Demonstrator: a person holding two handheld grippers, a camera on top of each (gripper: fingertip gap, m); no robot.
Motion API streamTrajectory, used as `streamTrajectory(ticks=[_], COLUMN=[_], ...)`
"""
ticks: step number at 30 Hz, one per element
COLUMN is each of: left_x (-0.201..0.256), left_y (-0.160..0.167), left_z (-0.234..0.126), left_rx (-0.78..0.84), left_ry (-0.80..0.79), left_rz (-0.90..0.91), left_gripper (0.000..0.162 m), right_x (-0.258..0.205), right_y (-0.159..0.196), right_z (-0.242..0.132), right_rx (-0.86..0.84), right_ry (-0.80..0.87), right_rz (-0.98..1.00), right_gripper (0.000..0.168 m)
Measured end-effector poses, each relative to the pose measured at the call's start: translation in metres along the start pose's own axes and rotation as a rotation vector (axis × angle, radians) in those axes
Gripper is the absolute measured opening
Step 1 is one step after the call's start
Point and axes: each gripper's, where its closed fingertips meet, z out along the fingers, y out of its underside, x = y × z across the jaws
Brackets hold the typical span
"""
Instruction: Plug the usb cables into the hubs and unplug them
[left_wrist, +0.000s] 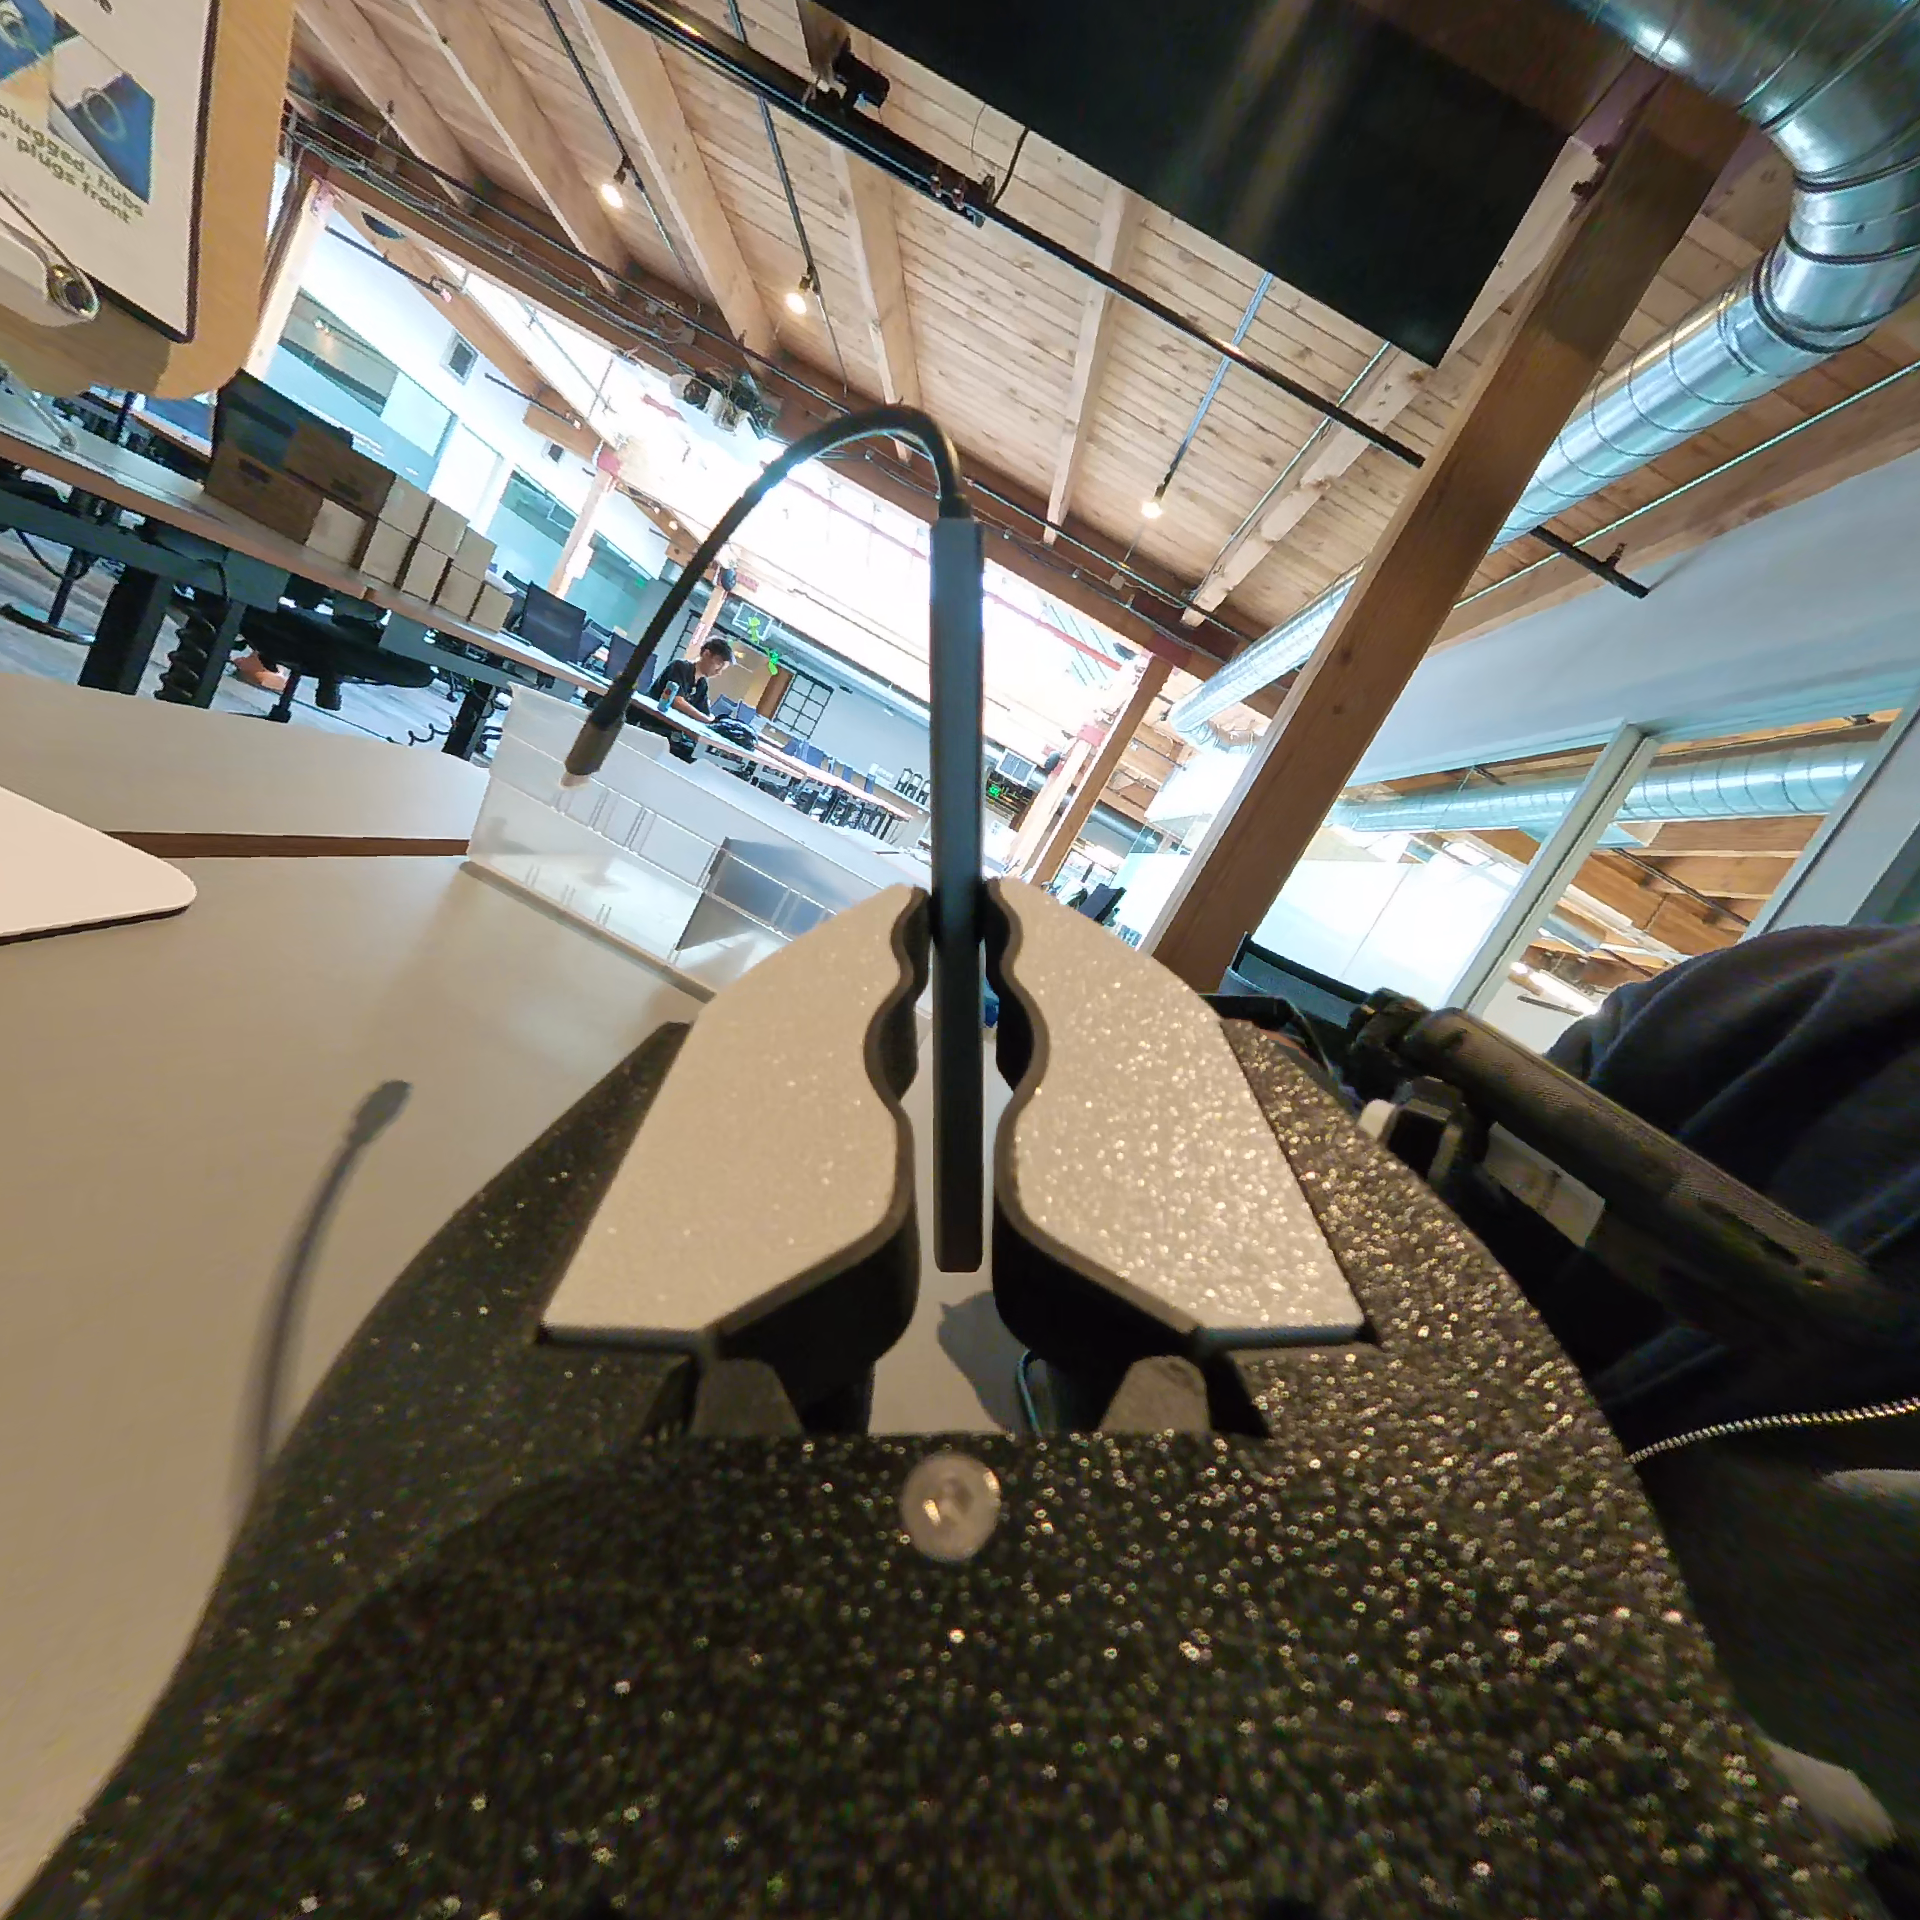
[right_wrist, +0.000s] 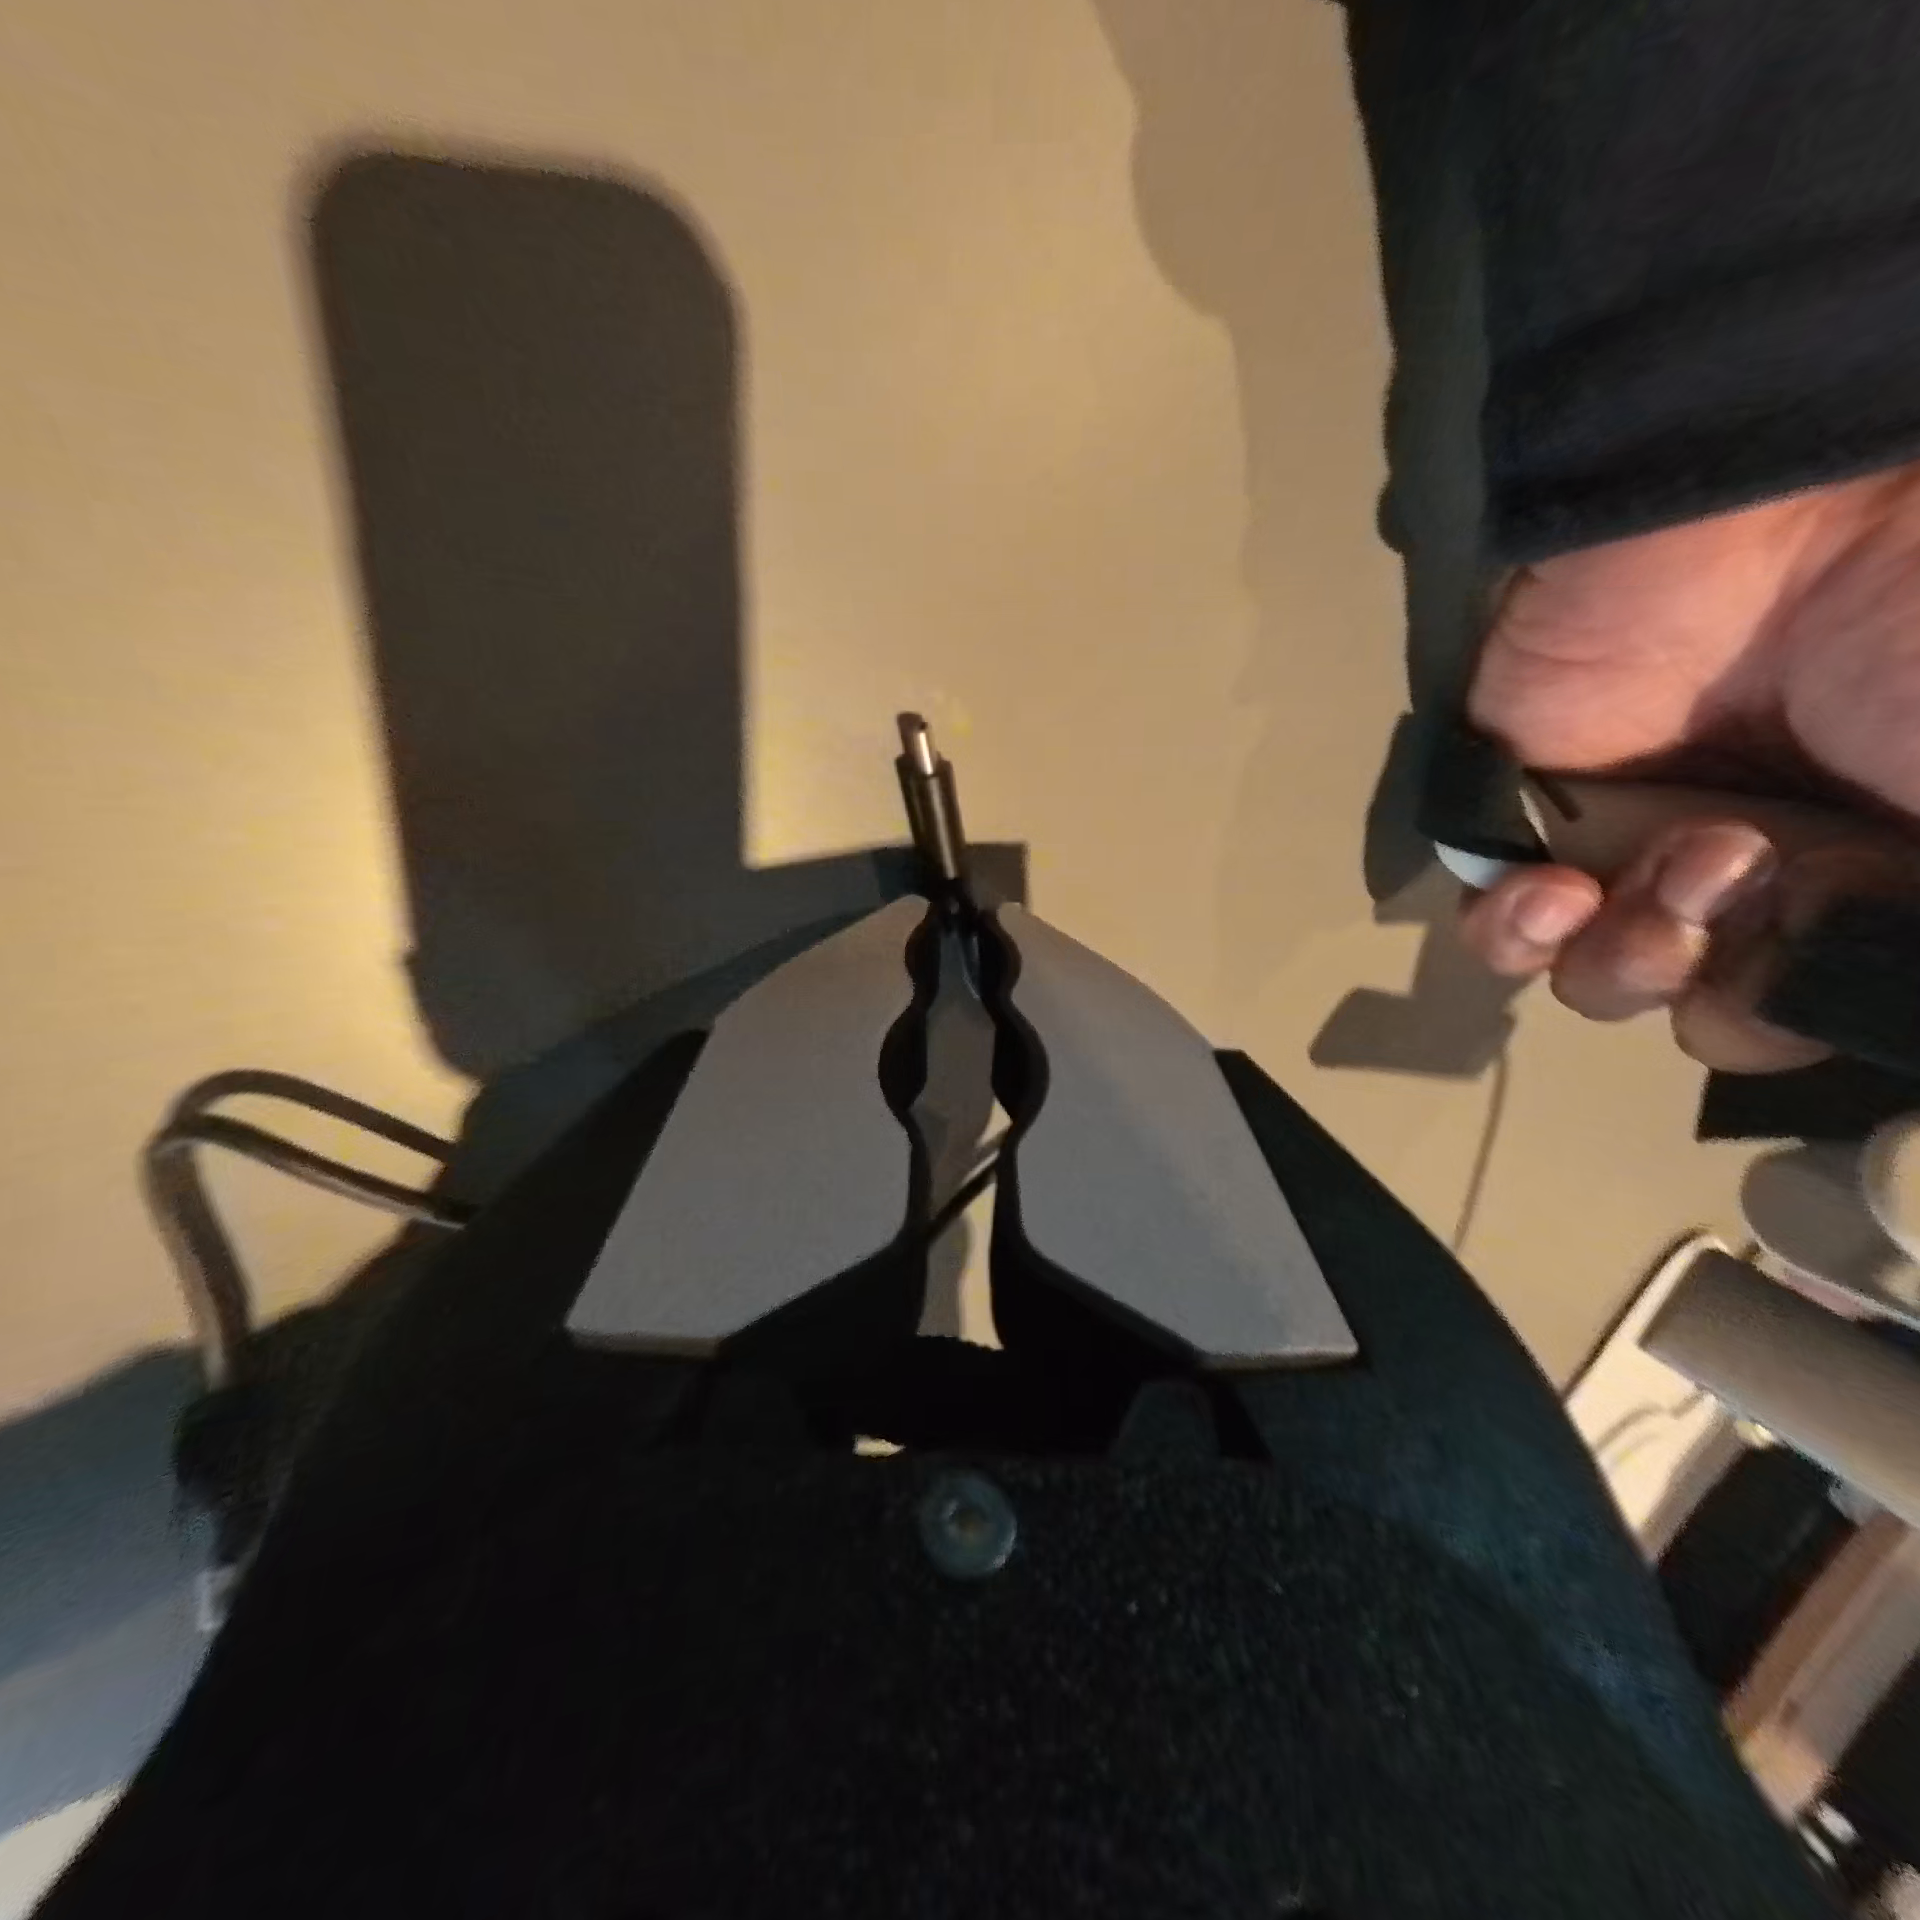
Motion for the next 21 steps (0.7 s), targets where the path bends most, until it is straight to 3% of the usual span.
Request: streamTrajectory(ticks=[6,11,16,21], left_x=[0.001,0.005,0.012,0.025], left_y=[-0.003,0.001,0.012,0.024], left_z=[-0.003,-0.002,0.002,0.005], left_rx=[0.021,-0.020,-0.115,-0.185], left_ry=[0.009,0.030,0.058,0.161], left_rz=[-0.007,0.026,0.070,0.029], left_gripper=[0.009,0.009,0.009,0.009], right_x=[0.046,0.077,0.101,0.103], right_y=[0.028,0.052,0.065,0.067], right_z=[-0.018,-0.053,-0.099,-0.115], right_rx=[0.019,0.221,0.500,0.659], right_ry=[0.253,0.325,0.290,0.163], right_rz=[0.092,0.431,0.856,1.083], right_gripper=[0.006,0.006,0.006,0.006])
